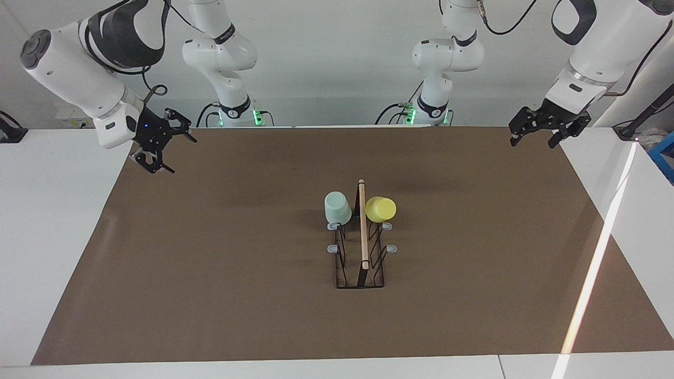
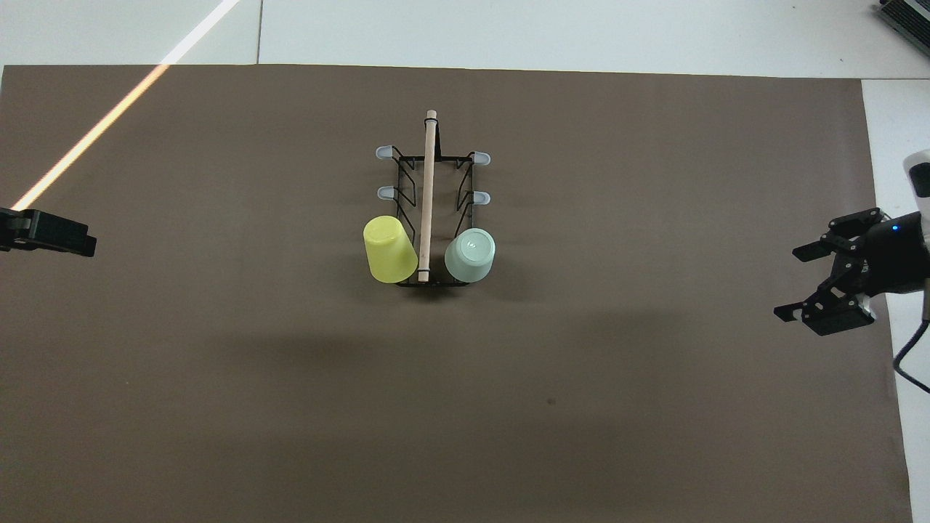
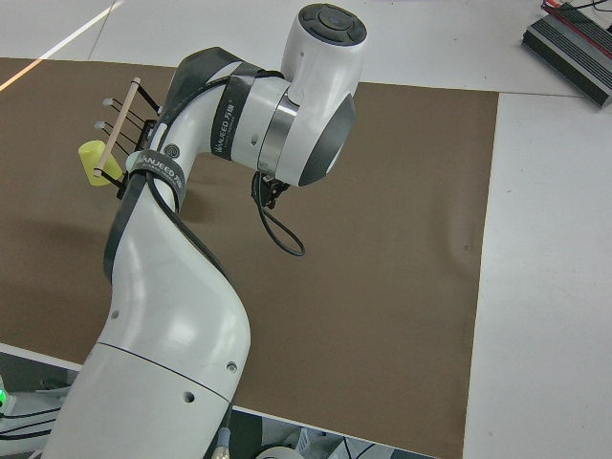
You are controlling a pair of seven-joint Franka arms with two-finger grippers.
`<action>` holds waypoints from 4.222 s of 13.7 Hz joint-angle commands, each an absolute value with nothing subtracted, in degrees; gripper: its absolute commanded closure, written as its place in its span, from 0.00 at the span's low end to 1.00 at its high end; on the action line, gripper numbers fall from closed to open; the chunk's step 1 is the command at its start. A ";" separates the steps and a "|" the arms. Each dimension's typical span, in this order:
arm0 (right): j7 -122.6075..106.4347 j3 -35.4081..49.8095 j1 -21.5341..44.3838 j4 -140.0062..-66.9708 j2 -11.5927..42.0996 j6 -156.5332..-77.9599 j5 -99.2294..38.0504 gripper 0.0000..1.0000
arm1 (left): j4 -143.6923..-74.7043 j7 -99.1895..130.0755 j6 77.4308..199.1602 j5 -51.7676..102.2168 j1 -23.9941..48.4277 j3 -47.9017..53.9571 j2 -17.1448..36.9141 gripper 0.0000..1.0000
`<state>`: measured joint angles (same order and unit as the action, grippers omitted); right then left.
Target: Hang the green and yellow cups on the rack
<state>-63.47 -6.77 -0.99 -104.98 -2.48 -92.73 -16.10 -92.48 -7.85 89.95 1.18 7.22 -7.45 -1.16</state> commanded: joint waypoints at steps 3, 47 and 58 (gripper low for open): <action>-50.23 -6.59 4.64 -101.88 -1.76 -93.52 -9.42 0.00 | -93.08 -8.35 89.47 0.44 7.73 -7.73 -1.76 0.00; -9.67 3.52 -2.73 -95.45 1.05 -95.36 -0.26 0.00 | -92.20 -8.09 90.00 1.05 7.82 -7.47 -1.32 0.00; -9.40 2.82 -2.46 -93.16 2.55 -93.78 -0.26 0.00 | -92.37 -8.09 91.67 0.88 7.82 -7.29 -1.23 0.00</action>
<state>-10.67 2.58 -1.98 -94.79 1.63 -95.10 -1.54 -91.96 -7.87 90.37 1.20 7.27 -6.98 -1.14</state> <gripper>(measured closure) 0.000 0.000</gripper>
